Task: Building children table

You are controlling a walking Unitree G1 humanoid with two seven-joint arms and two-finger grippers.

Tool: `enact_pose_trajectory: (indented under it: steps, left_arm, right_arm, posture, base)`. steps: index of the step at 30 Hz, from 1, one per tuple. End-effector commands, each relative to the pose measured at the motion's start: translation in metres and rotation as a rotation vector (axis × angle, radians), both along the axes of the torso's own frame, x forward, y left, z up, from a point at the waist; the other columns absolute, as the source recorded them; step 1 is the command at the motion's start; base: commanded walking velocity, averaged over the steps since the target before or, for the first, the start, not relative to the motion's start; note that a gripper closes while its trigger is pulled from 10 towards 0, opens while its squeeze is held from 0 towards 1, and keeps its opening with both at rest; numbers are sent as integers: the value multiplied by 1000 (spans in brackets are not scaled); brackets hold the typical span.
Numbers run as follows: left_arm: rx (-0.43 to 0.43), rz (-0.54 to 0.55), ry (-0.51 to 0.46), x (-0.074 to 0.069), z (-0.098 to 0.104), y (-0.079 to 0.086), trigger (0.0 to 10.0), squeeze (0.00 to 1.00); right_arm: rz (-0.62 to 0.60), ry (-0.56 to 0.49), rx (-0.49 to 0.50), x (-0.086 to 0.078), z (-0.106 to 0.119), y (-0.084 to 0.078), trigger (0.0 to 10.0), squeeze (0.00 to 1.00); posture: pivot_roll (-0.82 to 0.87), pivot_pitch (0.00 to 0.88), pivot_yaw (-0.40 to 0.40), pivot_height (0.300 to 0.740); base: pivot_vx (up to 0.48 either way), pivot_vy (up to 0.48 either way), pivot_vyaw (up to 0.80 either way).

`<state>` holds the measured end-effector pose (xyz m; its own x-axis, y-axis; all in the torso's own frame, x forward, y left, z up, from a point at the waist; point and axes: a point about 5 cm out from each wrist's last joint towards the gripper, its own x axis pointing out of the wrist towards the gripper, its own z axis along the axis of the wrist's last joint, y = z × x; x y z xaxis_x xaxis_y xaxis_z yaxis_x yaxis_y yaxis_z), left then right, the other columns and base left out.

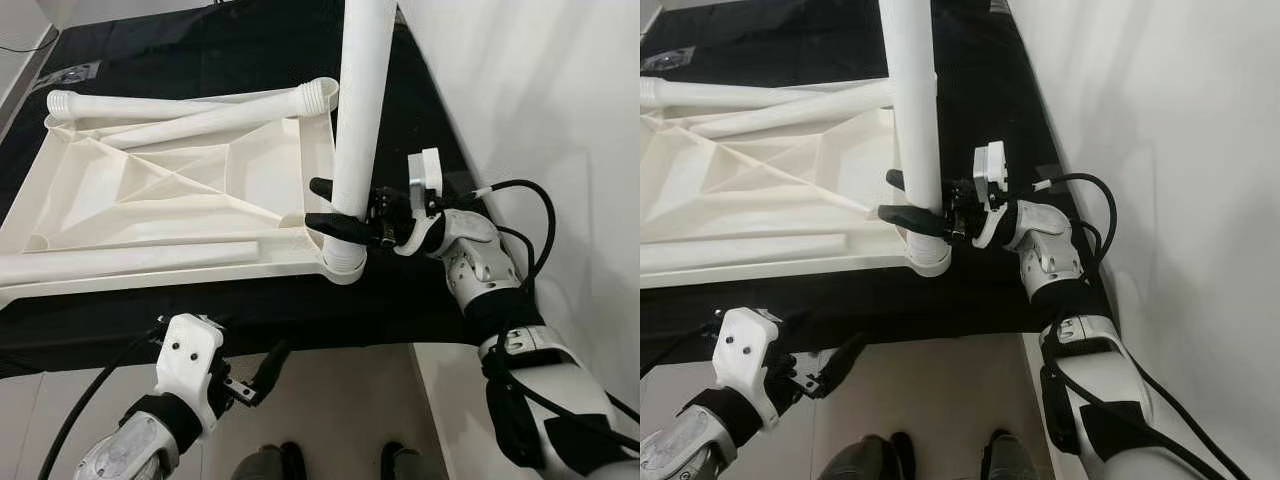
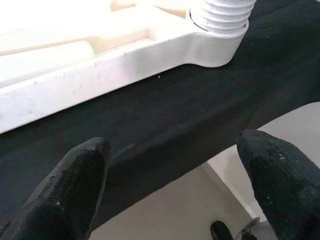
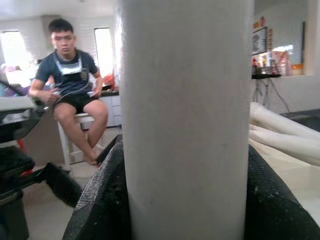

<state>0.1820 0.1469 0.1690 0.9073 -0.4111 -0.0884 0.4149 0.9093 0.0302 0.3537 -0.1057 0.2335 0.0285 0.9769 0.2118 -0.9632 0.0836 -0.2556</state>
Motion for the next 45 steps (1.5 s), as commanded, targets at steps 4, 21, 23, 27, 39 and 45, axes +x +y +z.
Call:
enact_pose_trajectory:
  steps: [4, 21, 23, 27, 39, 45]
  left_arm:
    - [14, -9, 22, -7, 0, 2, 10000, 0]
    - [23, 5, 49, -22, 5, 4, 10000, 0]
    - [22, 6, 51, -22, 4, 4, 10000, 0]
    - [17, 6, 55, -22, 3, 2, 10000, 0]
    - [3, 5, 53, -16, 0, 0, 10000, 0]
    - [-8, 4, 49, -9, -4, -1, 10000, 0]
  right_arm:
    - [162, 56, -106, -11, -25, 24, 10000, 0]
    - [326, 24, -173, -12, -10, 61, 10000, 0]
    - [292, 26, -163, -9, -9, 63, 10000, 0]
    - [124, 9, -149, 1, -7, 63, 10000, 0]
    - [-202, 5, -144, 16, -7, 41, 10000, 0]
    - [-449, 52, -109, 17, -22, 26, 10000, 0]
  posture:
    - [104, 335, 69, 740]
    - [138, 373, 69, 740]
    - [136, 374, 68, 740]
    - [121, 364, 63, 740]
    - [49, 322, 43, 740]
    - [16, 299, 28, 740]
  base:
    - [0, 0, 0]
    - [0, 0, 0]
    - [0, 0, 0]
    - [0, 0, 0]
    - [0, 0, 0]
    - [0, 0, 0]
